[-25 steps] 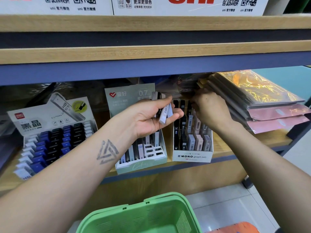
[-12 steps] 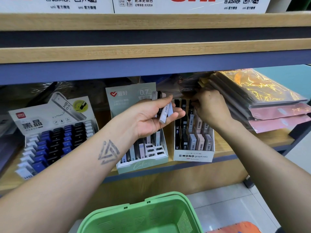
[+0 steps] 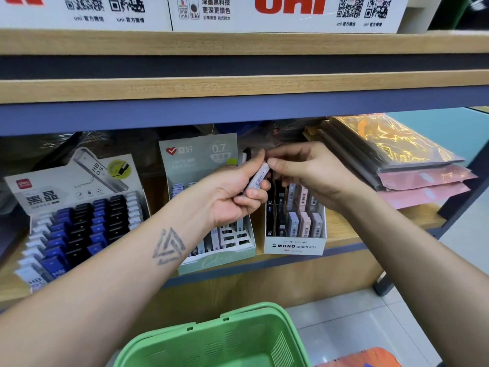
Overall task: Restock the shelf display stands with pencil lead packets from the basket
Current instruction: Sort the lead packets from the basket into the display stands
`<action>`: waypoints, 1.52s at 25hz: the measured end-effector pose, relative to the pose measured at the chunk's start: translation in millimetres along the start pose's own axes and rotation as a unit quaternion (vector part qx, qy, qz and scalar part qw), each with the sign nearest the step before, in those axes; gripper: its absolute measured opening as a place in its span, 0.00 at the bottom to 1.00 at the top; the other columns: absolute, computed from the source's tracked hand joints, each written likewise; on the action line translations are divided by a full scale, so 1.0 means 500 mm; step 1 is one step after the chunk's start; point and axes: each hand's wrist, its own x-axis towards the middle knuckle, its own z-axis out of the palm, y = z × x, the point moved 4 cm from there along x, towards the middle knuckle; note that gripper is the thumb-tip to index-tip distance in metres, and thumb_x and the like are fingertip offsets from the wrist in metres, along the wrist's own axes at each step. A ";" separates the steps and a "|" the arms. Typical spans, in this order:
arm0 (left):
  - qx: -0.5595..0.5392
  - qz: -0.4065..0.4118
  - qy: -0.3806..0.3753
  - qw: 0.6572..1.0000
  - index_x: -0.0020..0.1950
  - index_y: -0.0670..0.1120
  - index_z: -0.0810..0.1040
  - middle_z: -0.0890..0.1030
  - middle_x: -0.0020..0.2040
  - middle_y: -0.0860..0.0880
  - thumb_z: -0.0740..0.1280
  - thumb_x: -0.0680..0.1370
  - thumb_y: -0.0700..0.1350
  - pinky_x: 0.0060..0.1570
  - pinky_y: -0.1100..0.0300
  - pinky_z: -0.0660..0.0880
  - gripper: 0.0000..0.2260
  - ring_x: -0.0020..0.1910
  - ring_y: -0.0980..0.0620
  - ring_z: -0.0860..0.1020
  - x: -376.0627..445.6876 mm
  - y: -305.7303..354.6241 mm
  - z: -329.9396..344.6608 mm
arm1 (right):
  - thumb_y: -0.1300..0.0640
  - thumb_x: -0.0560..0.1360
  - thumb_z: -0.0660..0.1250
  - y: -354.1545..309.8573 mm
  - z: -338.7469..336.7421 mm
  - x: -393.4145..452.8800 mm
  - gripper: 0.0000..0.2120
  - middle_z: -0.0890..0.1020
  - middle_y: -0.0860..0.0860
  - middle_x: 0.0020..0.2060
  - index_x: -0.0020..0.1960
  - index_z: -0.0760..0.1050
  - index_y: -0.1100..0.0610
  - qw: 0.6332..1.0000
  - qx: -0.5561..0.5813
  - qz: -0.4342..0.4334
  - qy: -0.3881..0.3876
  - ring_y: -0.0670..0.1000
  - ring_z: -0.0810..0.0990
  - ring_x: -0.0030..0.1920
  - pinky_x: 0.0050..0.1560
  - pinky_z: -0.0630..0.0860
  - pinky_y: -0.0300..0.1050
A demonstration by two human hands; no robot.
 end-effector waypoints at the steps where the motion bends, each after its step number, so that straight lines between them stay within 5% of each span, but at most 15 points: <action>1: 0.000 0.001 -0.003 1.000 0.46 0.46 0.70 0.69 0.33 0.49 0.65 0.80 0.56 0.14 0.72 0.56 0.14 0.22 0.60 0.64 -0.001 -0.001 0.002 | 0.61 0.76 0.72 -0.001 -0.001 -0.004 0.11 0.86 0.55 0.46 0.58 0.83 0.60 1.000 0.011 0.006 -0.013 0.51 0.81 0.45 0.44 0.77 0.46; 6: -0.022 0.008 0.010 1.000 0.49 0.44 0.74 0.70 0.33 0.47 0.65 0.81 0.52 0.14 0.72 0.60 0.11 0.23 0.59 0.67 0.000 -0.003 0.008 | 0.55 0.69 0.77 -0.003 0.002 -0.017 0.12 0.86 0.60 0.46 0.51 0.85 0.59 0.998 0.040 0.023 -0.053 0.54 0.81 0.46 0.48 0.76 0.48; 9: -0.001 0.028 0.046 0.999 0.51 0.41 0.77 0.74 0.33 0.45 0.67 0.81 0.48 0.18 0.70 0.69 0.10 0.25 0.55 0.74 0.002 -0.001 0.001 | 0.60 0.71 0.75 0.000 -0.002 -0.016 0.08 0.84 0.57 0.39 0.47 0.82 0.63 0.993 0.101 0.051 -0.019 0.51 0.81 0.38 0.39 0.78 0.40; 15: 0.029 0.044 0.045 0.998 0.58 0.33 0.78 0.80 0.40 0.39 0.67 0.80 0.39 0.21 0.70 0.70 0.10 0.28 0.55 0.75 -0.003 0.006 -0.011 | 0.70 0.73 0.71 0.013 -0.041 -0.029 0.09 0.86 0.61 0.42 0.53 0.80 0.67 0.979 0.164 0.104 0.061 0.52 0.87 0.40 0.40 0.83 0.38; 24: 0.015 0.062 0.040 0.997 0.60 0.29 0.76 0.79 0.42 0.37 0.66 0.79 0.35 0.25 0.70 0.74 0.12 0.29 0.54 0.77 0.000 -0.002 0.003 | 0.73 0.72 0.69 0.007 -0.071 -0.070 0.18 0.85 0.65 0.51 0.61 0.78 0.67 0.984 0.167 0.067 0.009 0.60 0.86 0.52 0.55 0.83 0.47; 32: 0.043 0.071 0.065 0.994 0.51 0.33 0.77 0.79 0.41 0.38 0.68 0.79 0.35 0.25 0.68 0.75 0.05 0.29 0.52 0.78 0.003 -0.014 0.038 | 0.68 0.71 0.74 -0.015 -0.134 -0.084 0.09 0.86 0.60 0.45 0.51 0.83 0.63 0.989 0.067 0.050 0.125 0.56 0.86 0.47 0.47 0.84 0.43; 34: 0.047 0.071 0.073 0.994 0.50 0.35 0.76 0.79 0.40 0.39 0.68 0.79 0.35 0.24 0.68 0.75 0.03 0.29 0.51 0.78 0.002 -0.012 0.038 | 0.68 0.72 0.74 -0.022 -0.161 -0.090 0.08 0.87 0.57 0.43 0.50 0.83 0.61 0.986 -0.053 0.045 0.155 0.54 0.87 0.46 0.49 0.84 0.45; 38: 0.065 0.060 0.068 0.994 0.49 0.36 0.77 0.80 0.37 0.39 0.69 0.78 0.35 0.24 0.68 0.74 0.03 0.30 0.52 0.78 -0.002 -0.018 0.039 | 0.61 0.71 0.78 0.002 -0.167 -0.091 0.07 0.84 0.48 0.40 0.45 0.82 0.52 0.920 -0.355 0.032 0.163 0.49 0.84 0.43 0.49 0.83 0.49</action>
